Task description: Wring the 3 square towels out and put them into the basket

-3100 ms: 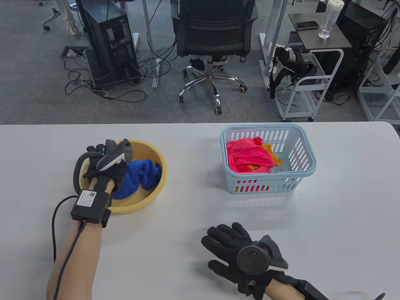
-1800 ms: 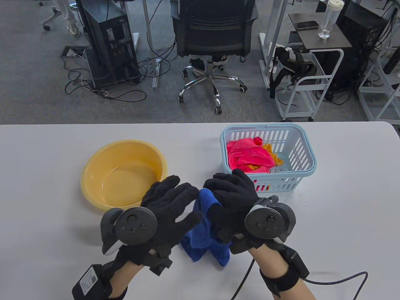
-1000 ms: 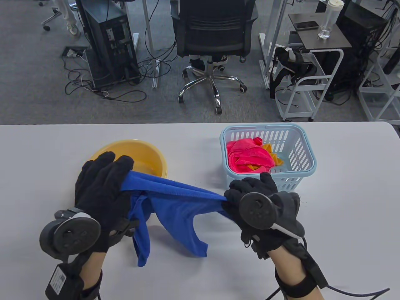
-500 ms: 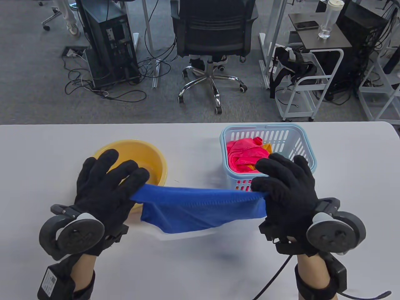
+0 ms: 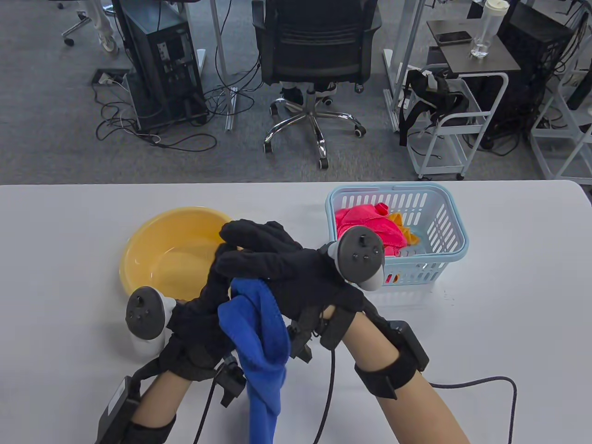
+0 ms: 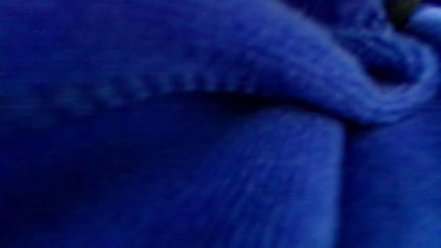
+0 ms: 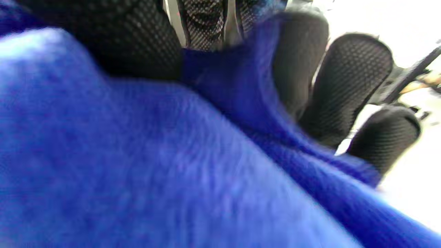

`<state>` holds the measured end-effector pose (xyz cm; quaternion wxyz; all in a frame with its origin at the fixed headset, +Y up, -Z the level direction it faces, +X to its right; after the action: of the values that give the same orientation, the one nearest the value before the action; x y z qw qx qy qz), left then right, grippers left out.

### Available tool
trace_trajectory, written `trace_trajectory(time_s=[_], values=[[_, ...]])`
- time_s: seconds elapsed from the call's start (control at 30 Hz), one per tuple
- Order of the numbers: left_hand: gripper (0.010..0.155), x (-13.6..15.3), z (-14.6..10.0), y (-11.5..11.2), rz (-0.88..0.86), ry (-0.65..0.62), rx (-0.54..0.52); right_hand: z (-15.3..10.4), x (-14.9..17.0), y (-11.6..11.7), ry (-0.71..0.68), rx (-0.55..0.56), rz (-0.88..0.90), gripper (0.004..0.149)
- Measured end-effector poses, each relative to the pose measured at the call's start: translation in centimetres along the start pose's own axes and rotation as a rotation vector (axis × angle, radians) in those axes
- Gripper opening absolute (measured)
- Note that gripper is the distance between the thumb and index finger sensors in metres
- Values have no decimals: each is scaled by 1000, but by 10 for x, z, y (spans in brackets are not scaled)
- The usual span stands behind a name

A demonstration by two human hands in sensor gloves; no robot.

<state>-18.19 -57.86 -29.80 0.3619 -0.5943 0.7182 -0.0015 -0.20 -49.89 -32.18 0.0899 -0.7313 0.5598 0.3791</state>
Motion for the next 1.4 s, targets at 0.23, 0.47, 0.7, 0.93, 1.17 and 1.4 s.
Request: trace_trajectory(time_s=[0.23,0.47,0.7,0.93,1.17,1.4], values=[[47,-26,-15,13,39,-83,-202,-105,60,-4,22,-1,-30,94],[48,-30,-2,-46,-136,-53,33,-149,125,69,124,-262,-247,118],[48,-21,-23,-8,-72,-55,47,-164,131,12,142,-22,-233,40],[49,103,-49,-29,-584,172,354,-162,67,-24,-127,306,-818,38],[71,142,-55,-80,-576,339,508,-157,35,34,-368,205,-1149,45],[96,142,-58,-111,-511,383,715,-156,37,54,-420,143,-1238,53]])
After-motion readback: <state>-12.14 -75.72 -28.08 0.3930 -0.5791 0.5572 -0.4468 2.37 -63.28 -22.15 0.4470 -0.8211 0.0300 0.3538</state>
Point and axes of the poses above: the tracker on the back of each hand, its own x axis roughly to the little-finger side, its own z axis roughly from the wrist to the fingertips, y = z × x, the point moved 3 cm from there along z, roughly from the wrist to the fingertips, and after that the axes turned 9 degrees about x, right-handed, at the moved point
